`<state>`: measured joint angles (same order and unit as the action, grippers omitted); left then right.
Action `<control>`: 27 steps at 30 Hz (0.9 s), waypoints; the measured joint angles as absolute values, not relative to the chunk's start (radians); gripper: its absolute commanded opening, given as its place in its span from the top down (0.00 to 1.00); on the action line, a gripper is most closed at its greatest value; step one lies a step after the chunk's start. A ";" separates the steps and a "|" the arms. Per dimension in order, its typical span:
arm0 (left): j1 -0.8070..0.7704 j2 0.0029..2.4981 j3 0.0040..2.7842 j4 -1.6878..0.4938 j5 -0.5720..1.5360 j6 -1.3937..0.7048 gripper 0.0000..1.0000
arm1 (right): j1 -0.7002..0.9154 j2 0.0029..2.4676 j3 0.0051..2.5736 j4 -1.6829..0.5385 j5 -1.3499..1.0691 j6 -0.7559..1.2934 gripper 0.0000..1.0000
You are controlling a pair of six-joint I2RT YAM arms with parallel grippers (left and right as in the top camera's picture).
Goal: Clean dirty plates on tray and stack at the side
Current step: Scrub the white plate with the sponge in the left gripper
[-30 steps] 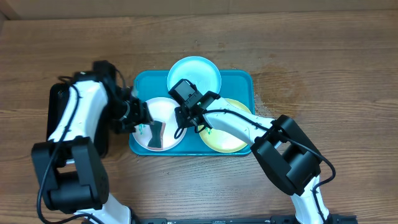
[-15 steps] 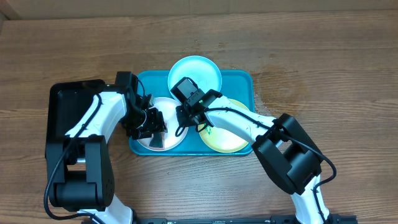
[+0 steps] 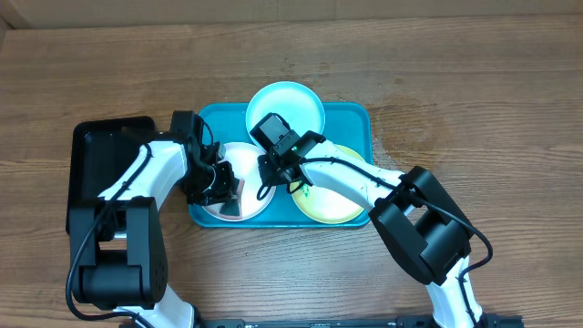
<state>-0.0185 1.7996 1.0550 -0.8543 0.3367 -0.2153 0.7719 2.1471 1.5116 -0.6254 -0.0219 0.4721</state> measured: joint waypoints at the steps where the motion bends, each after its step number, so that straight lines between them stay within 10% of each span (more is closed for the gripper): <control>1: -0.019 1.800 1.055 -0.849 0.337 -0.216 0.93 | 0.772 2.147 1.512 -0.625 -0.022 0.472 0.86; 27: -0.020 1.798 1.056 -0.694 0.092 -0.301 0.96 | 0.772 2.147 1.512 -0.626 -0.022 0.472 0.86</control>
<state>-0.0204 1.7977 1.0565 -0.6941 0.0921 -0.3008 0.7719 2.1471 1.5116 -0.6258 -0.0223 0.4717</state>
